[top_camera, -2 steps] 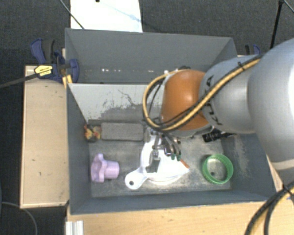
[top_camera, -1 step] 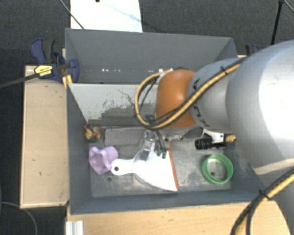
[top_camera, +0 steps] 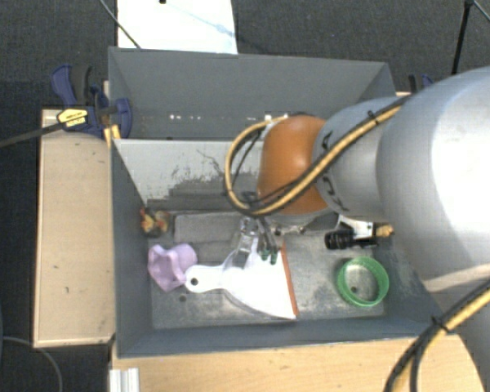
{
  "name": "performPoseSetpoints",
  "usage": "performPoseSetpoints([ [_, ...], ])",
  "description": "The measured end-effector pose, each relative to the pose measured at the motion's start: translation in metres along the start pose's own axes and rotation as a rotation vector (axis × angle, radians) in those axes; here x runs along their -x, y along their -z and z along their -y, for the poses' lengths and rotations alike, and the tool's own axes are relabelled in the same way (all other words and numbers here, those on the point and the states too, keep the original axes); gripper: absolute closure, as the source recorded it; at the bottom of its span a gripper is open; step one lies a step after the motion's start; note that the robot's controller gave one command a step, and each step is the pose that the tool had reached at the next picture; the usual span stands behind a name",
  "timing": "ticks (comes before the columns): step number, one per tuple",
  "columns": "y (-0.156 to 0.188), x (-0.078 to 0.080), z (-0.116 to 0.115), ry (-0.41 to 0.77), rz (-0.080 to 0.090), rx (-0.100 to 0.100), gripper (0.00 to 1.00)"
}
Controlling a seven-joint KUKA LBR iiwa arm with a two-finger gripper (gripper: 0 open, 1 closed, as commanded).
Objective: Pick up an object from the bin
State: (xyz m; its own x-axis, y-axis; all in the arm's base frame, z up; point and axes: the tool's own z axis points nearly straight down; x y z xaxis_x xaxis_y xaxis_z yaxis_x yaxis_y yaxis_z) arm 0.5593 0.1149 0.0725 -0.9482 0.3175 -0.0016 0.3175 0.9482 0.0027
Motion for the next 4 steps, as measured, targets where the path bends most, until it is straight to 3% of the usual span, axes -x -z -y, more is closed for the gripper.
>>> performPoseSetpoints([
  [1,0.036,0.020,-0.008,-0.006,0.005,0.001,0.00],
  [2,0.033,0.018,-0.007,-0.005,0.000,-0.001,0.00],
  [3,0.019,-0.013,-0.002,0.073,0.007,0.001,0.00],
  [4,0.003,-0.058,0.001,0.281,0.008,0.001,1.00],
])
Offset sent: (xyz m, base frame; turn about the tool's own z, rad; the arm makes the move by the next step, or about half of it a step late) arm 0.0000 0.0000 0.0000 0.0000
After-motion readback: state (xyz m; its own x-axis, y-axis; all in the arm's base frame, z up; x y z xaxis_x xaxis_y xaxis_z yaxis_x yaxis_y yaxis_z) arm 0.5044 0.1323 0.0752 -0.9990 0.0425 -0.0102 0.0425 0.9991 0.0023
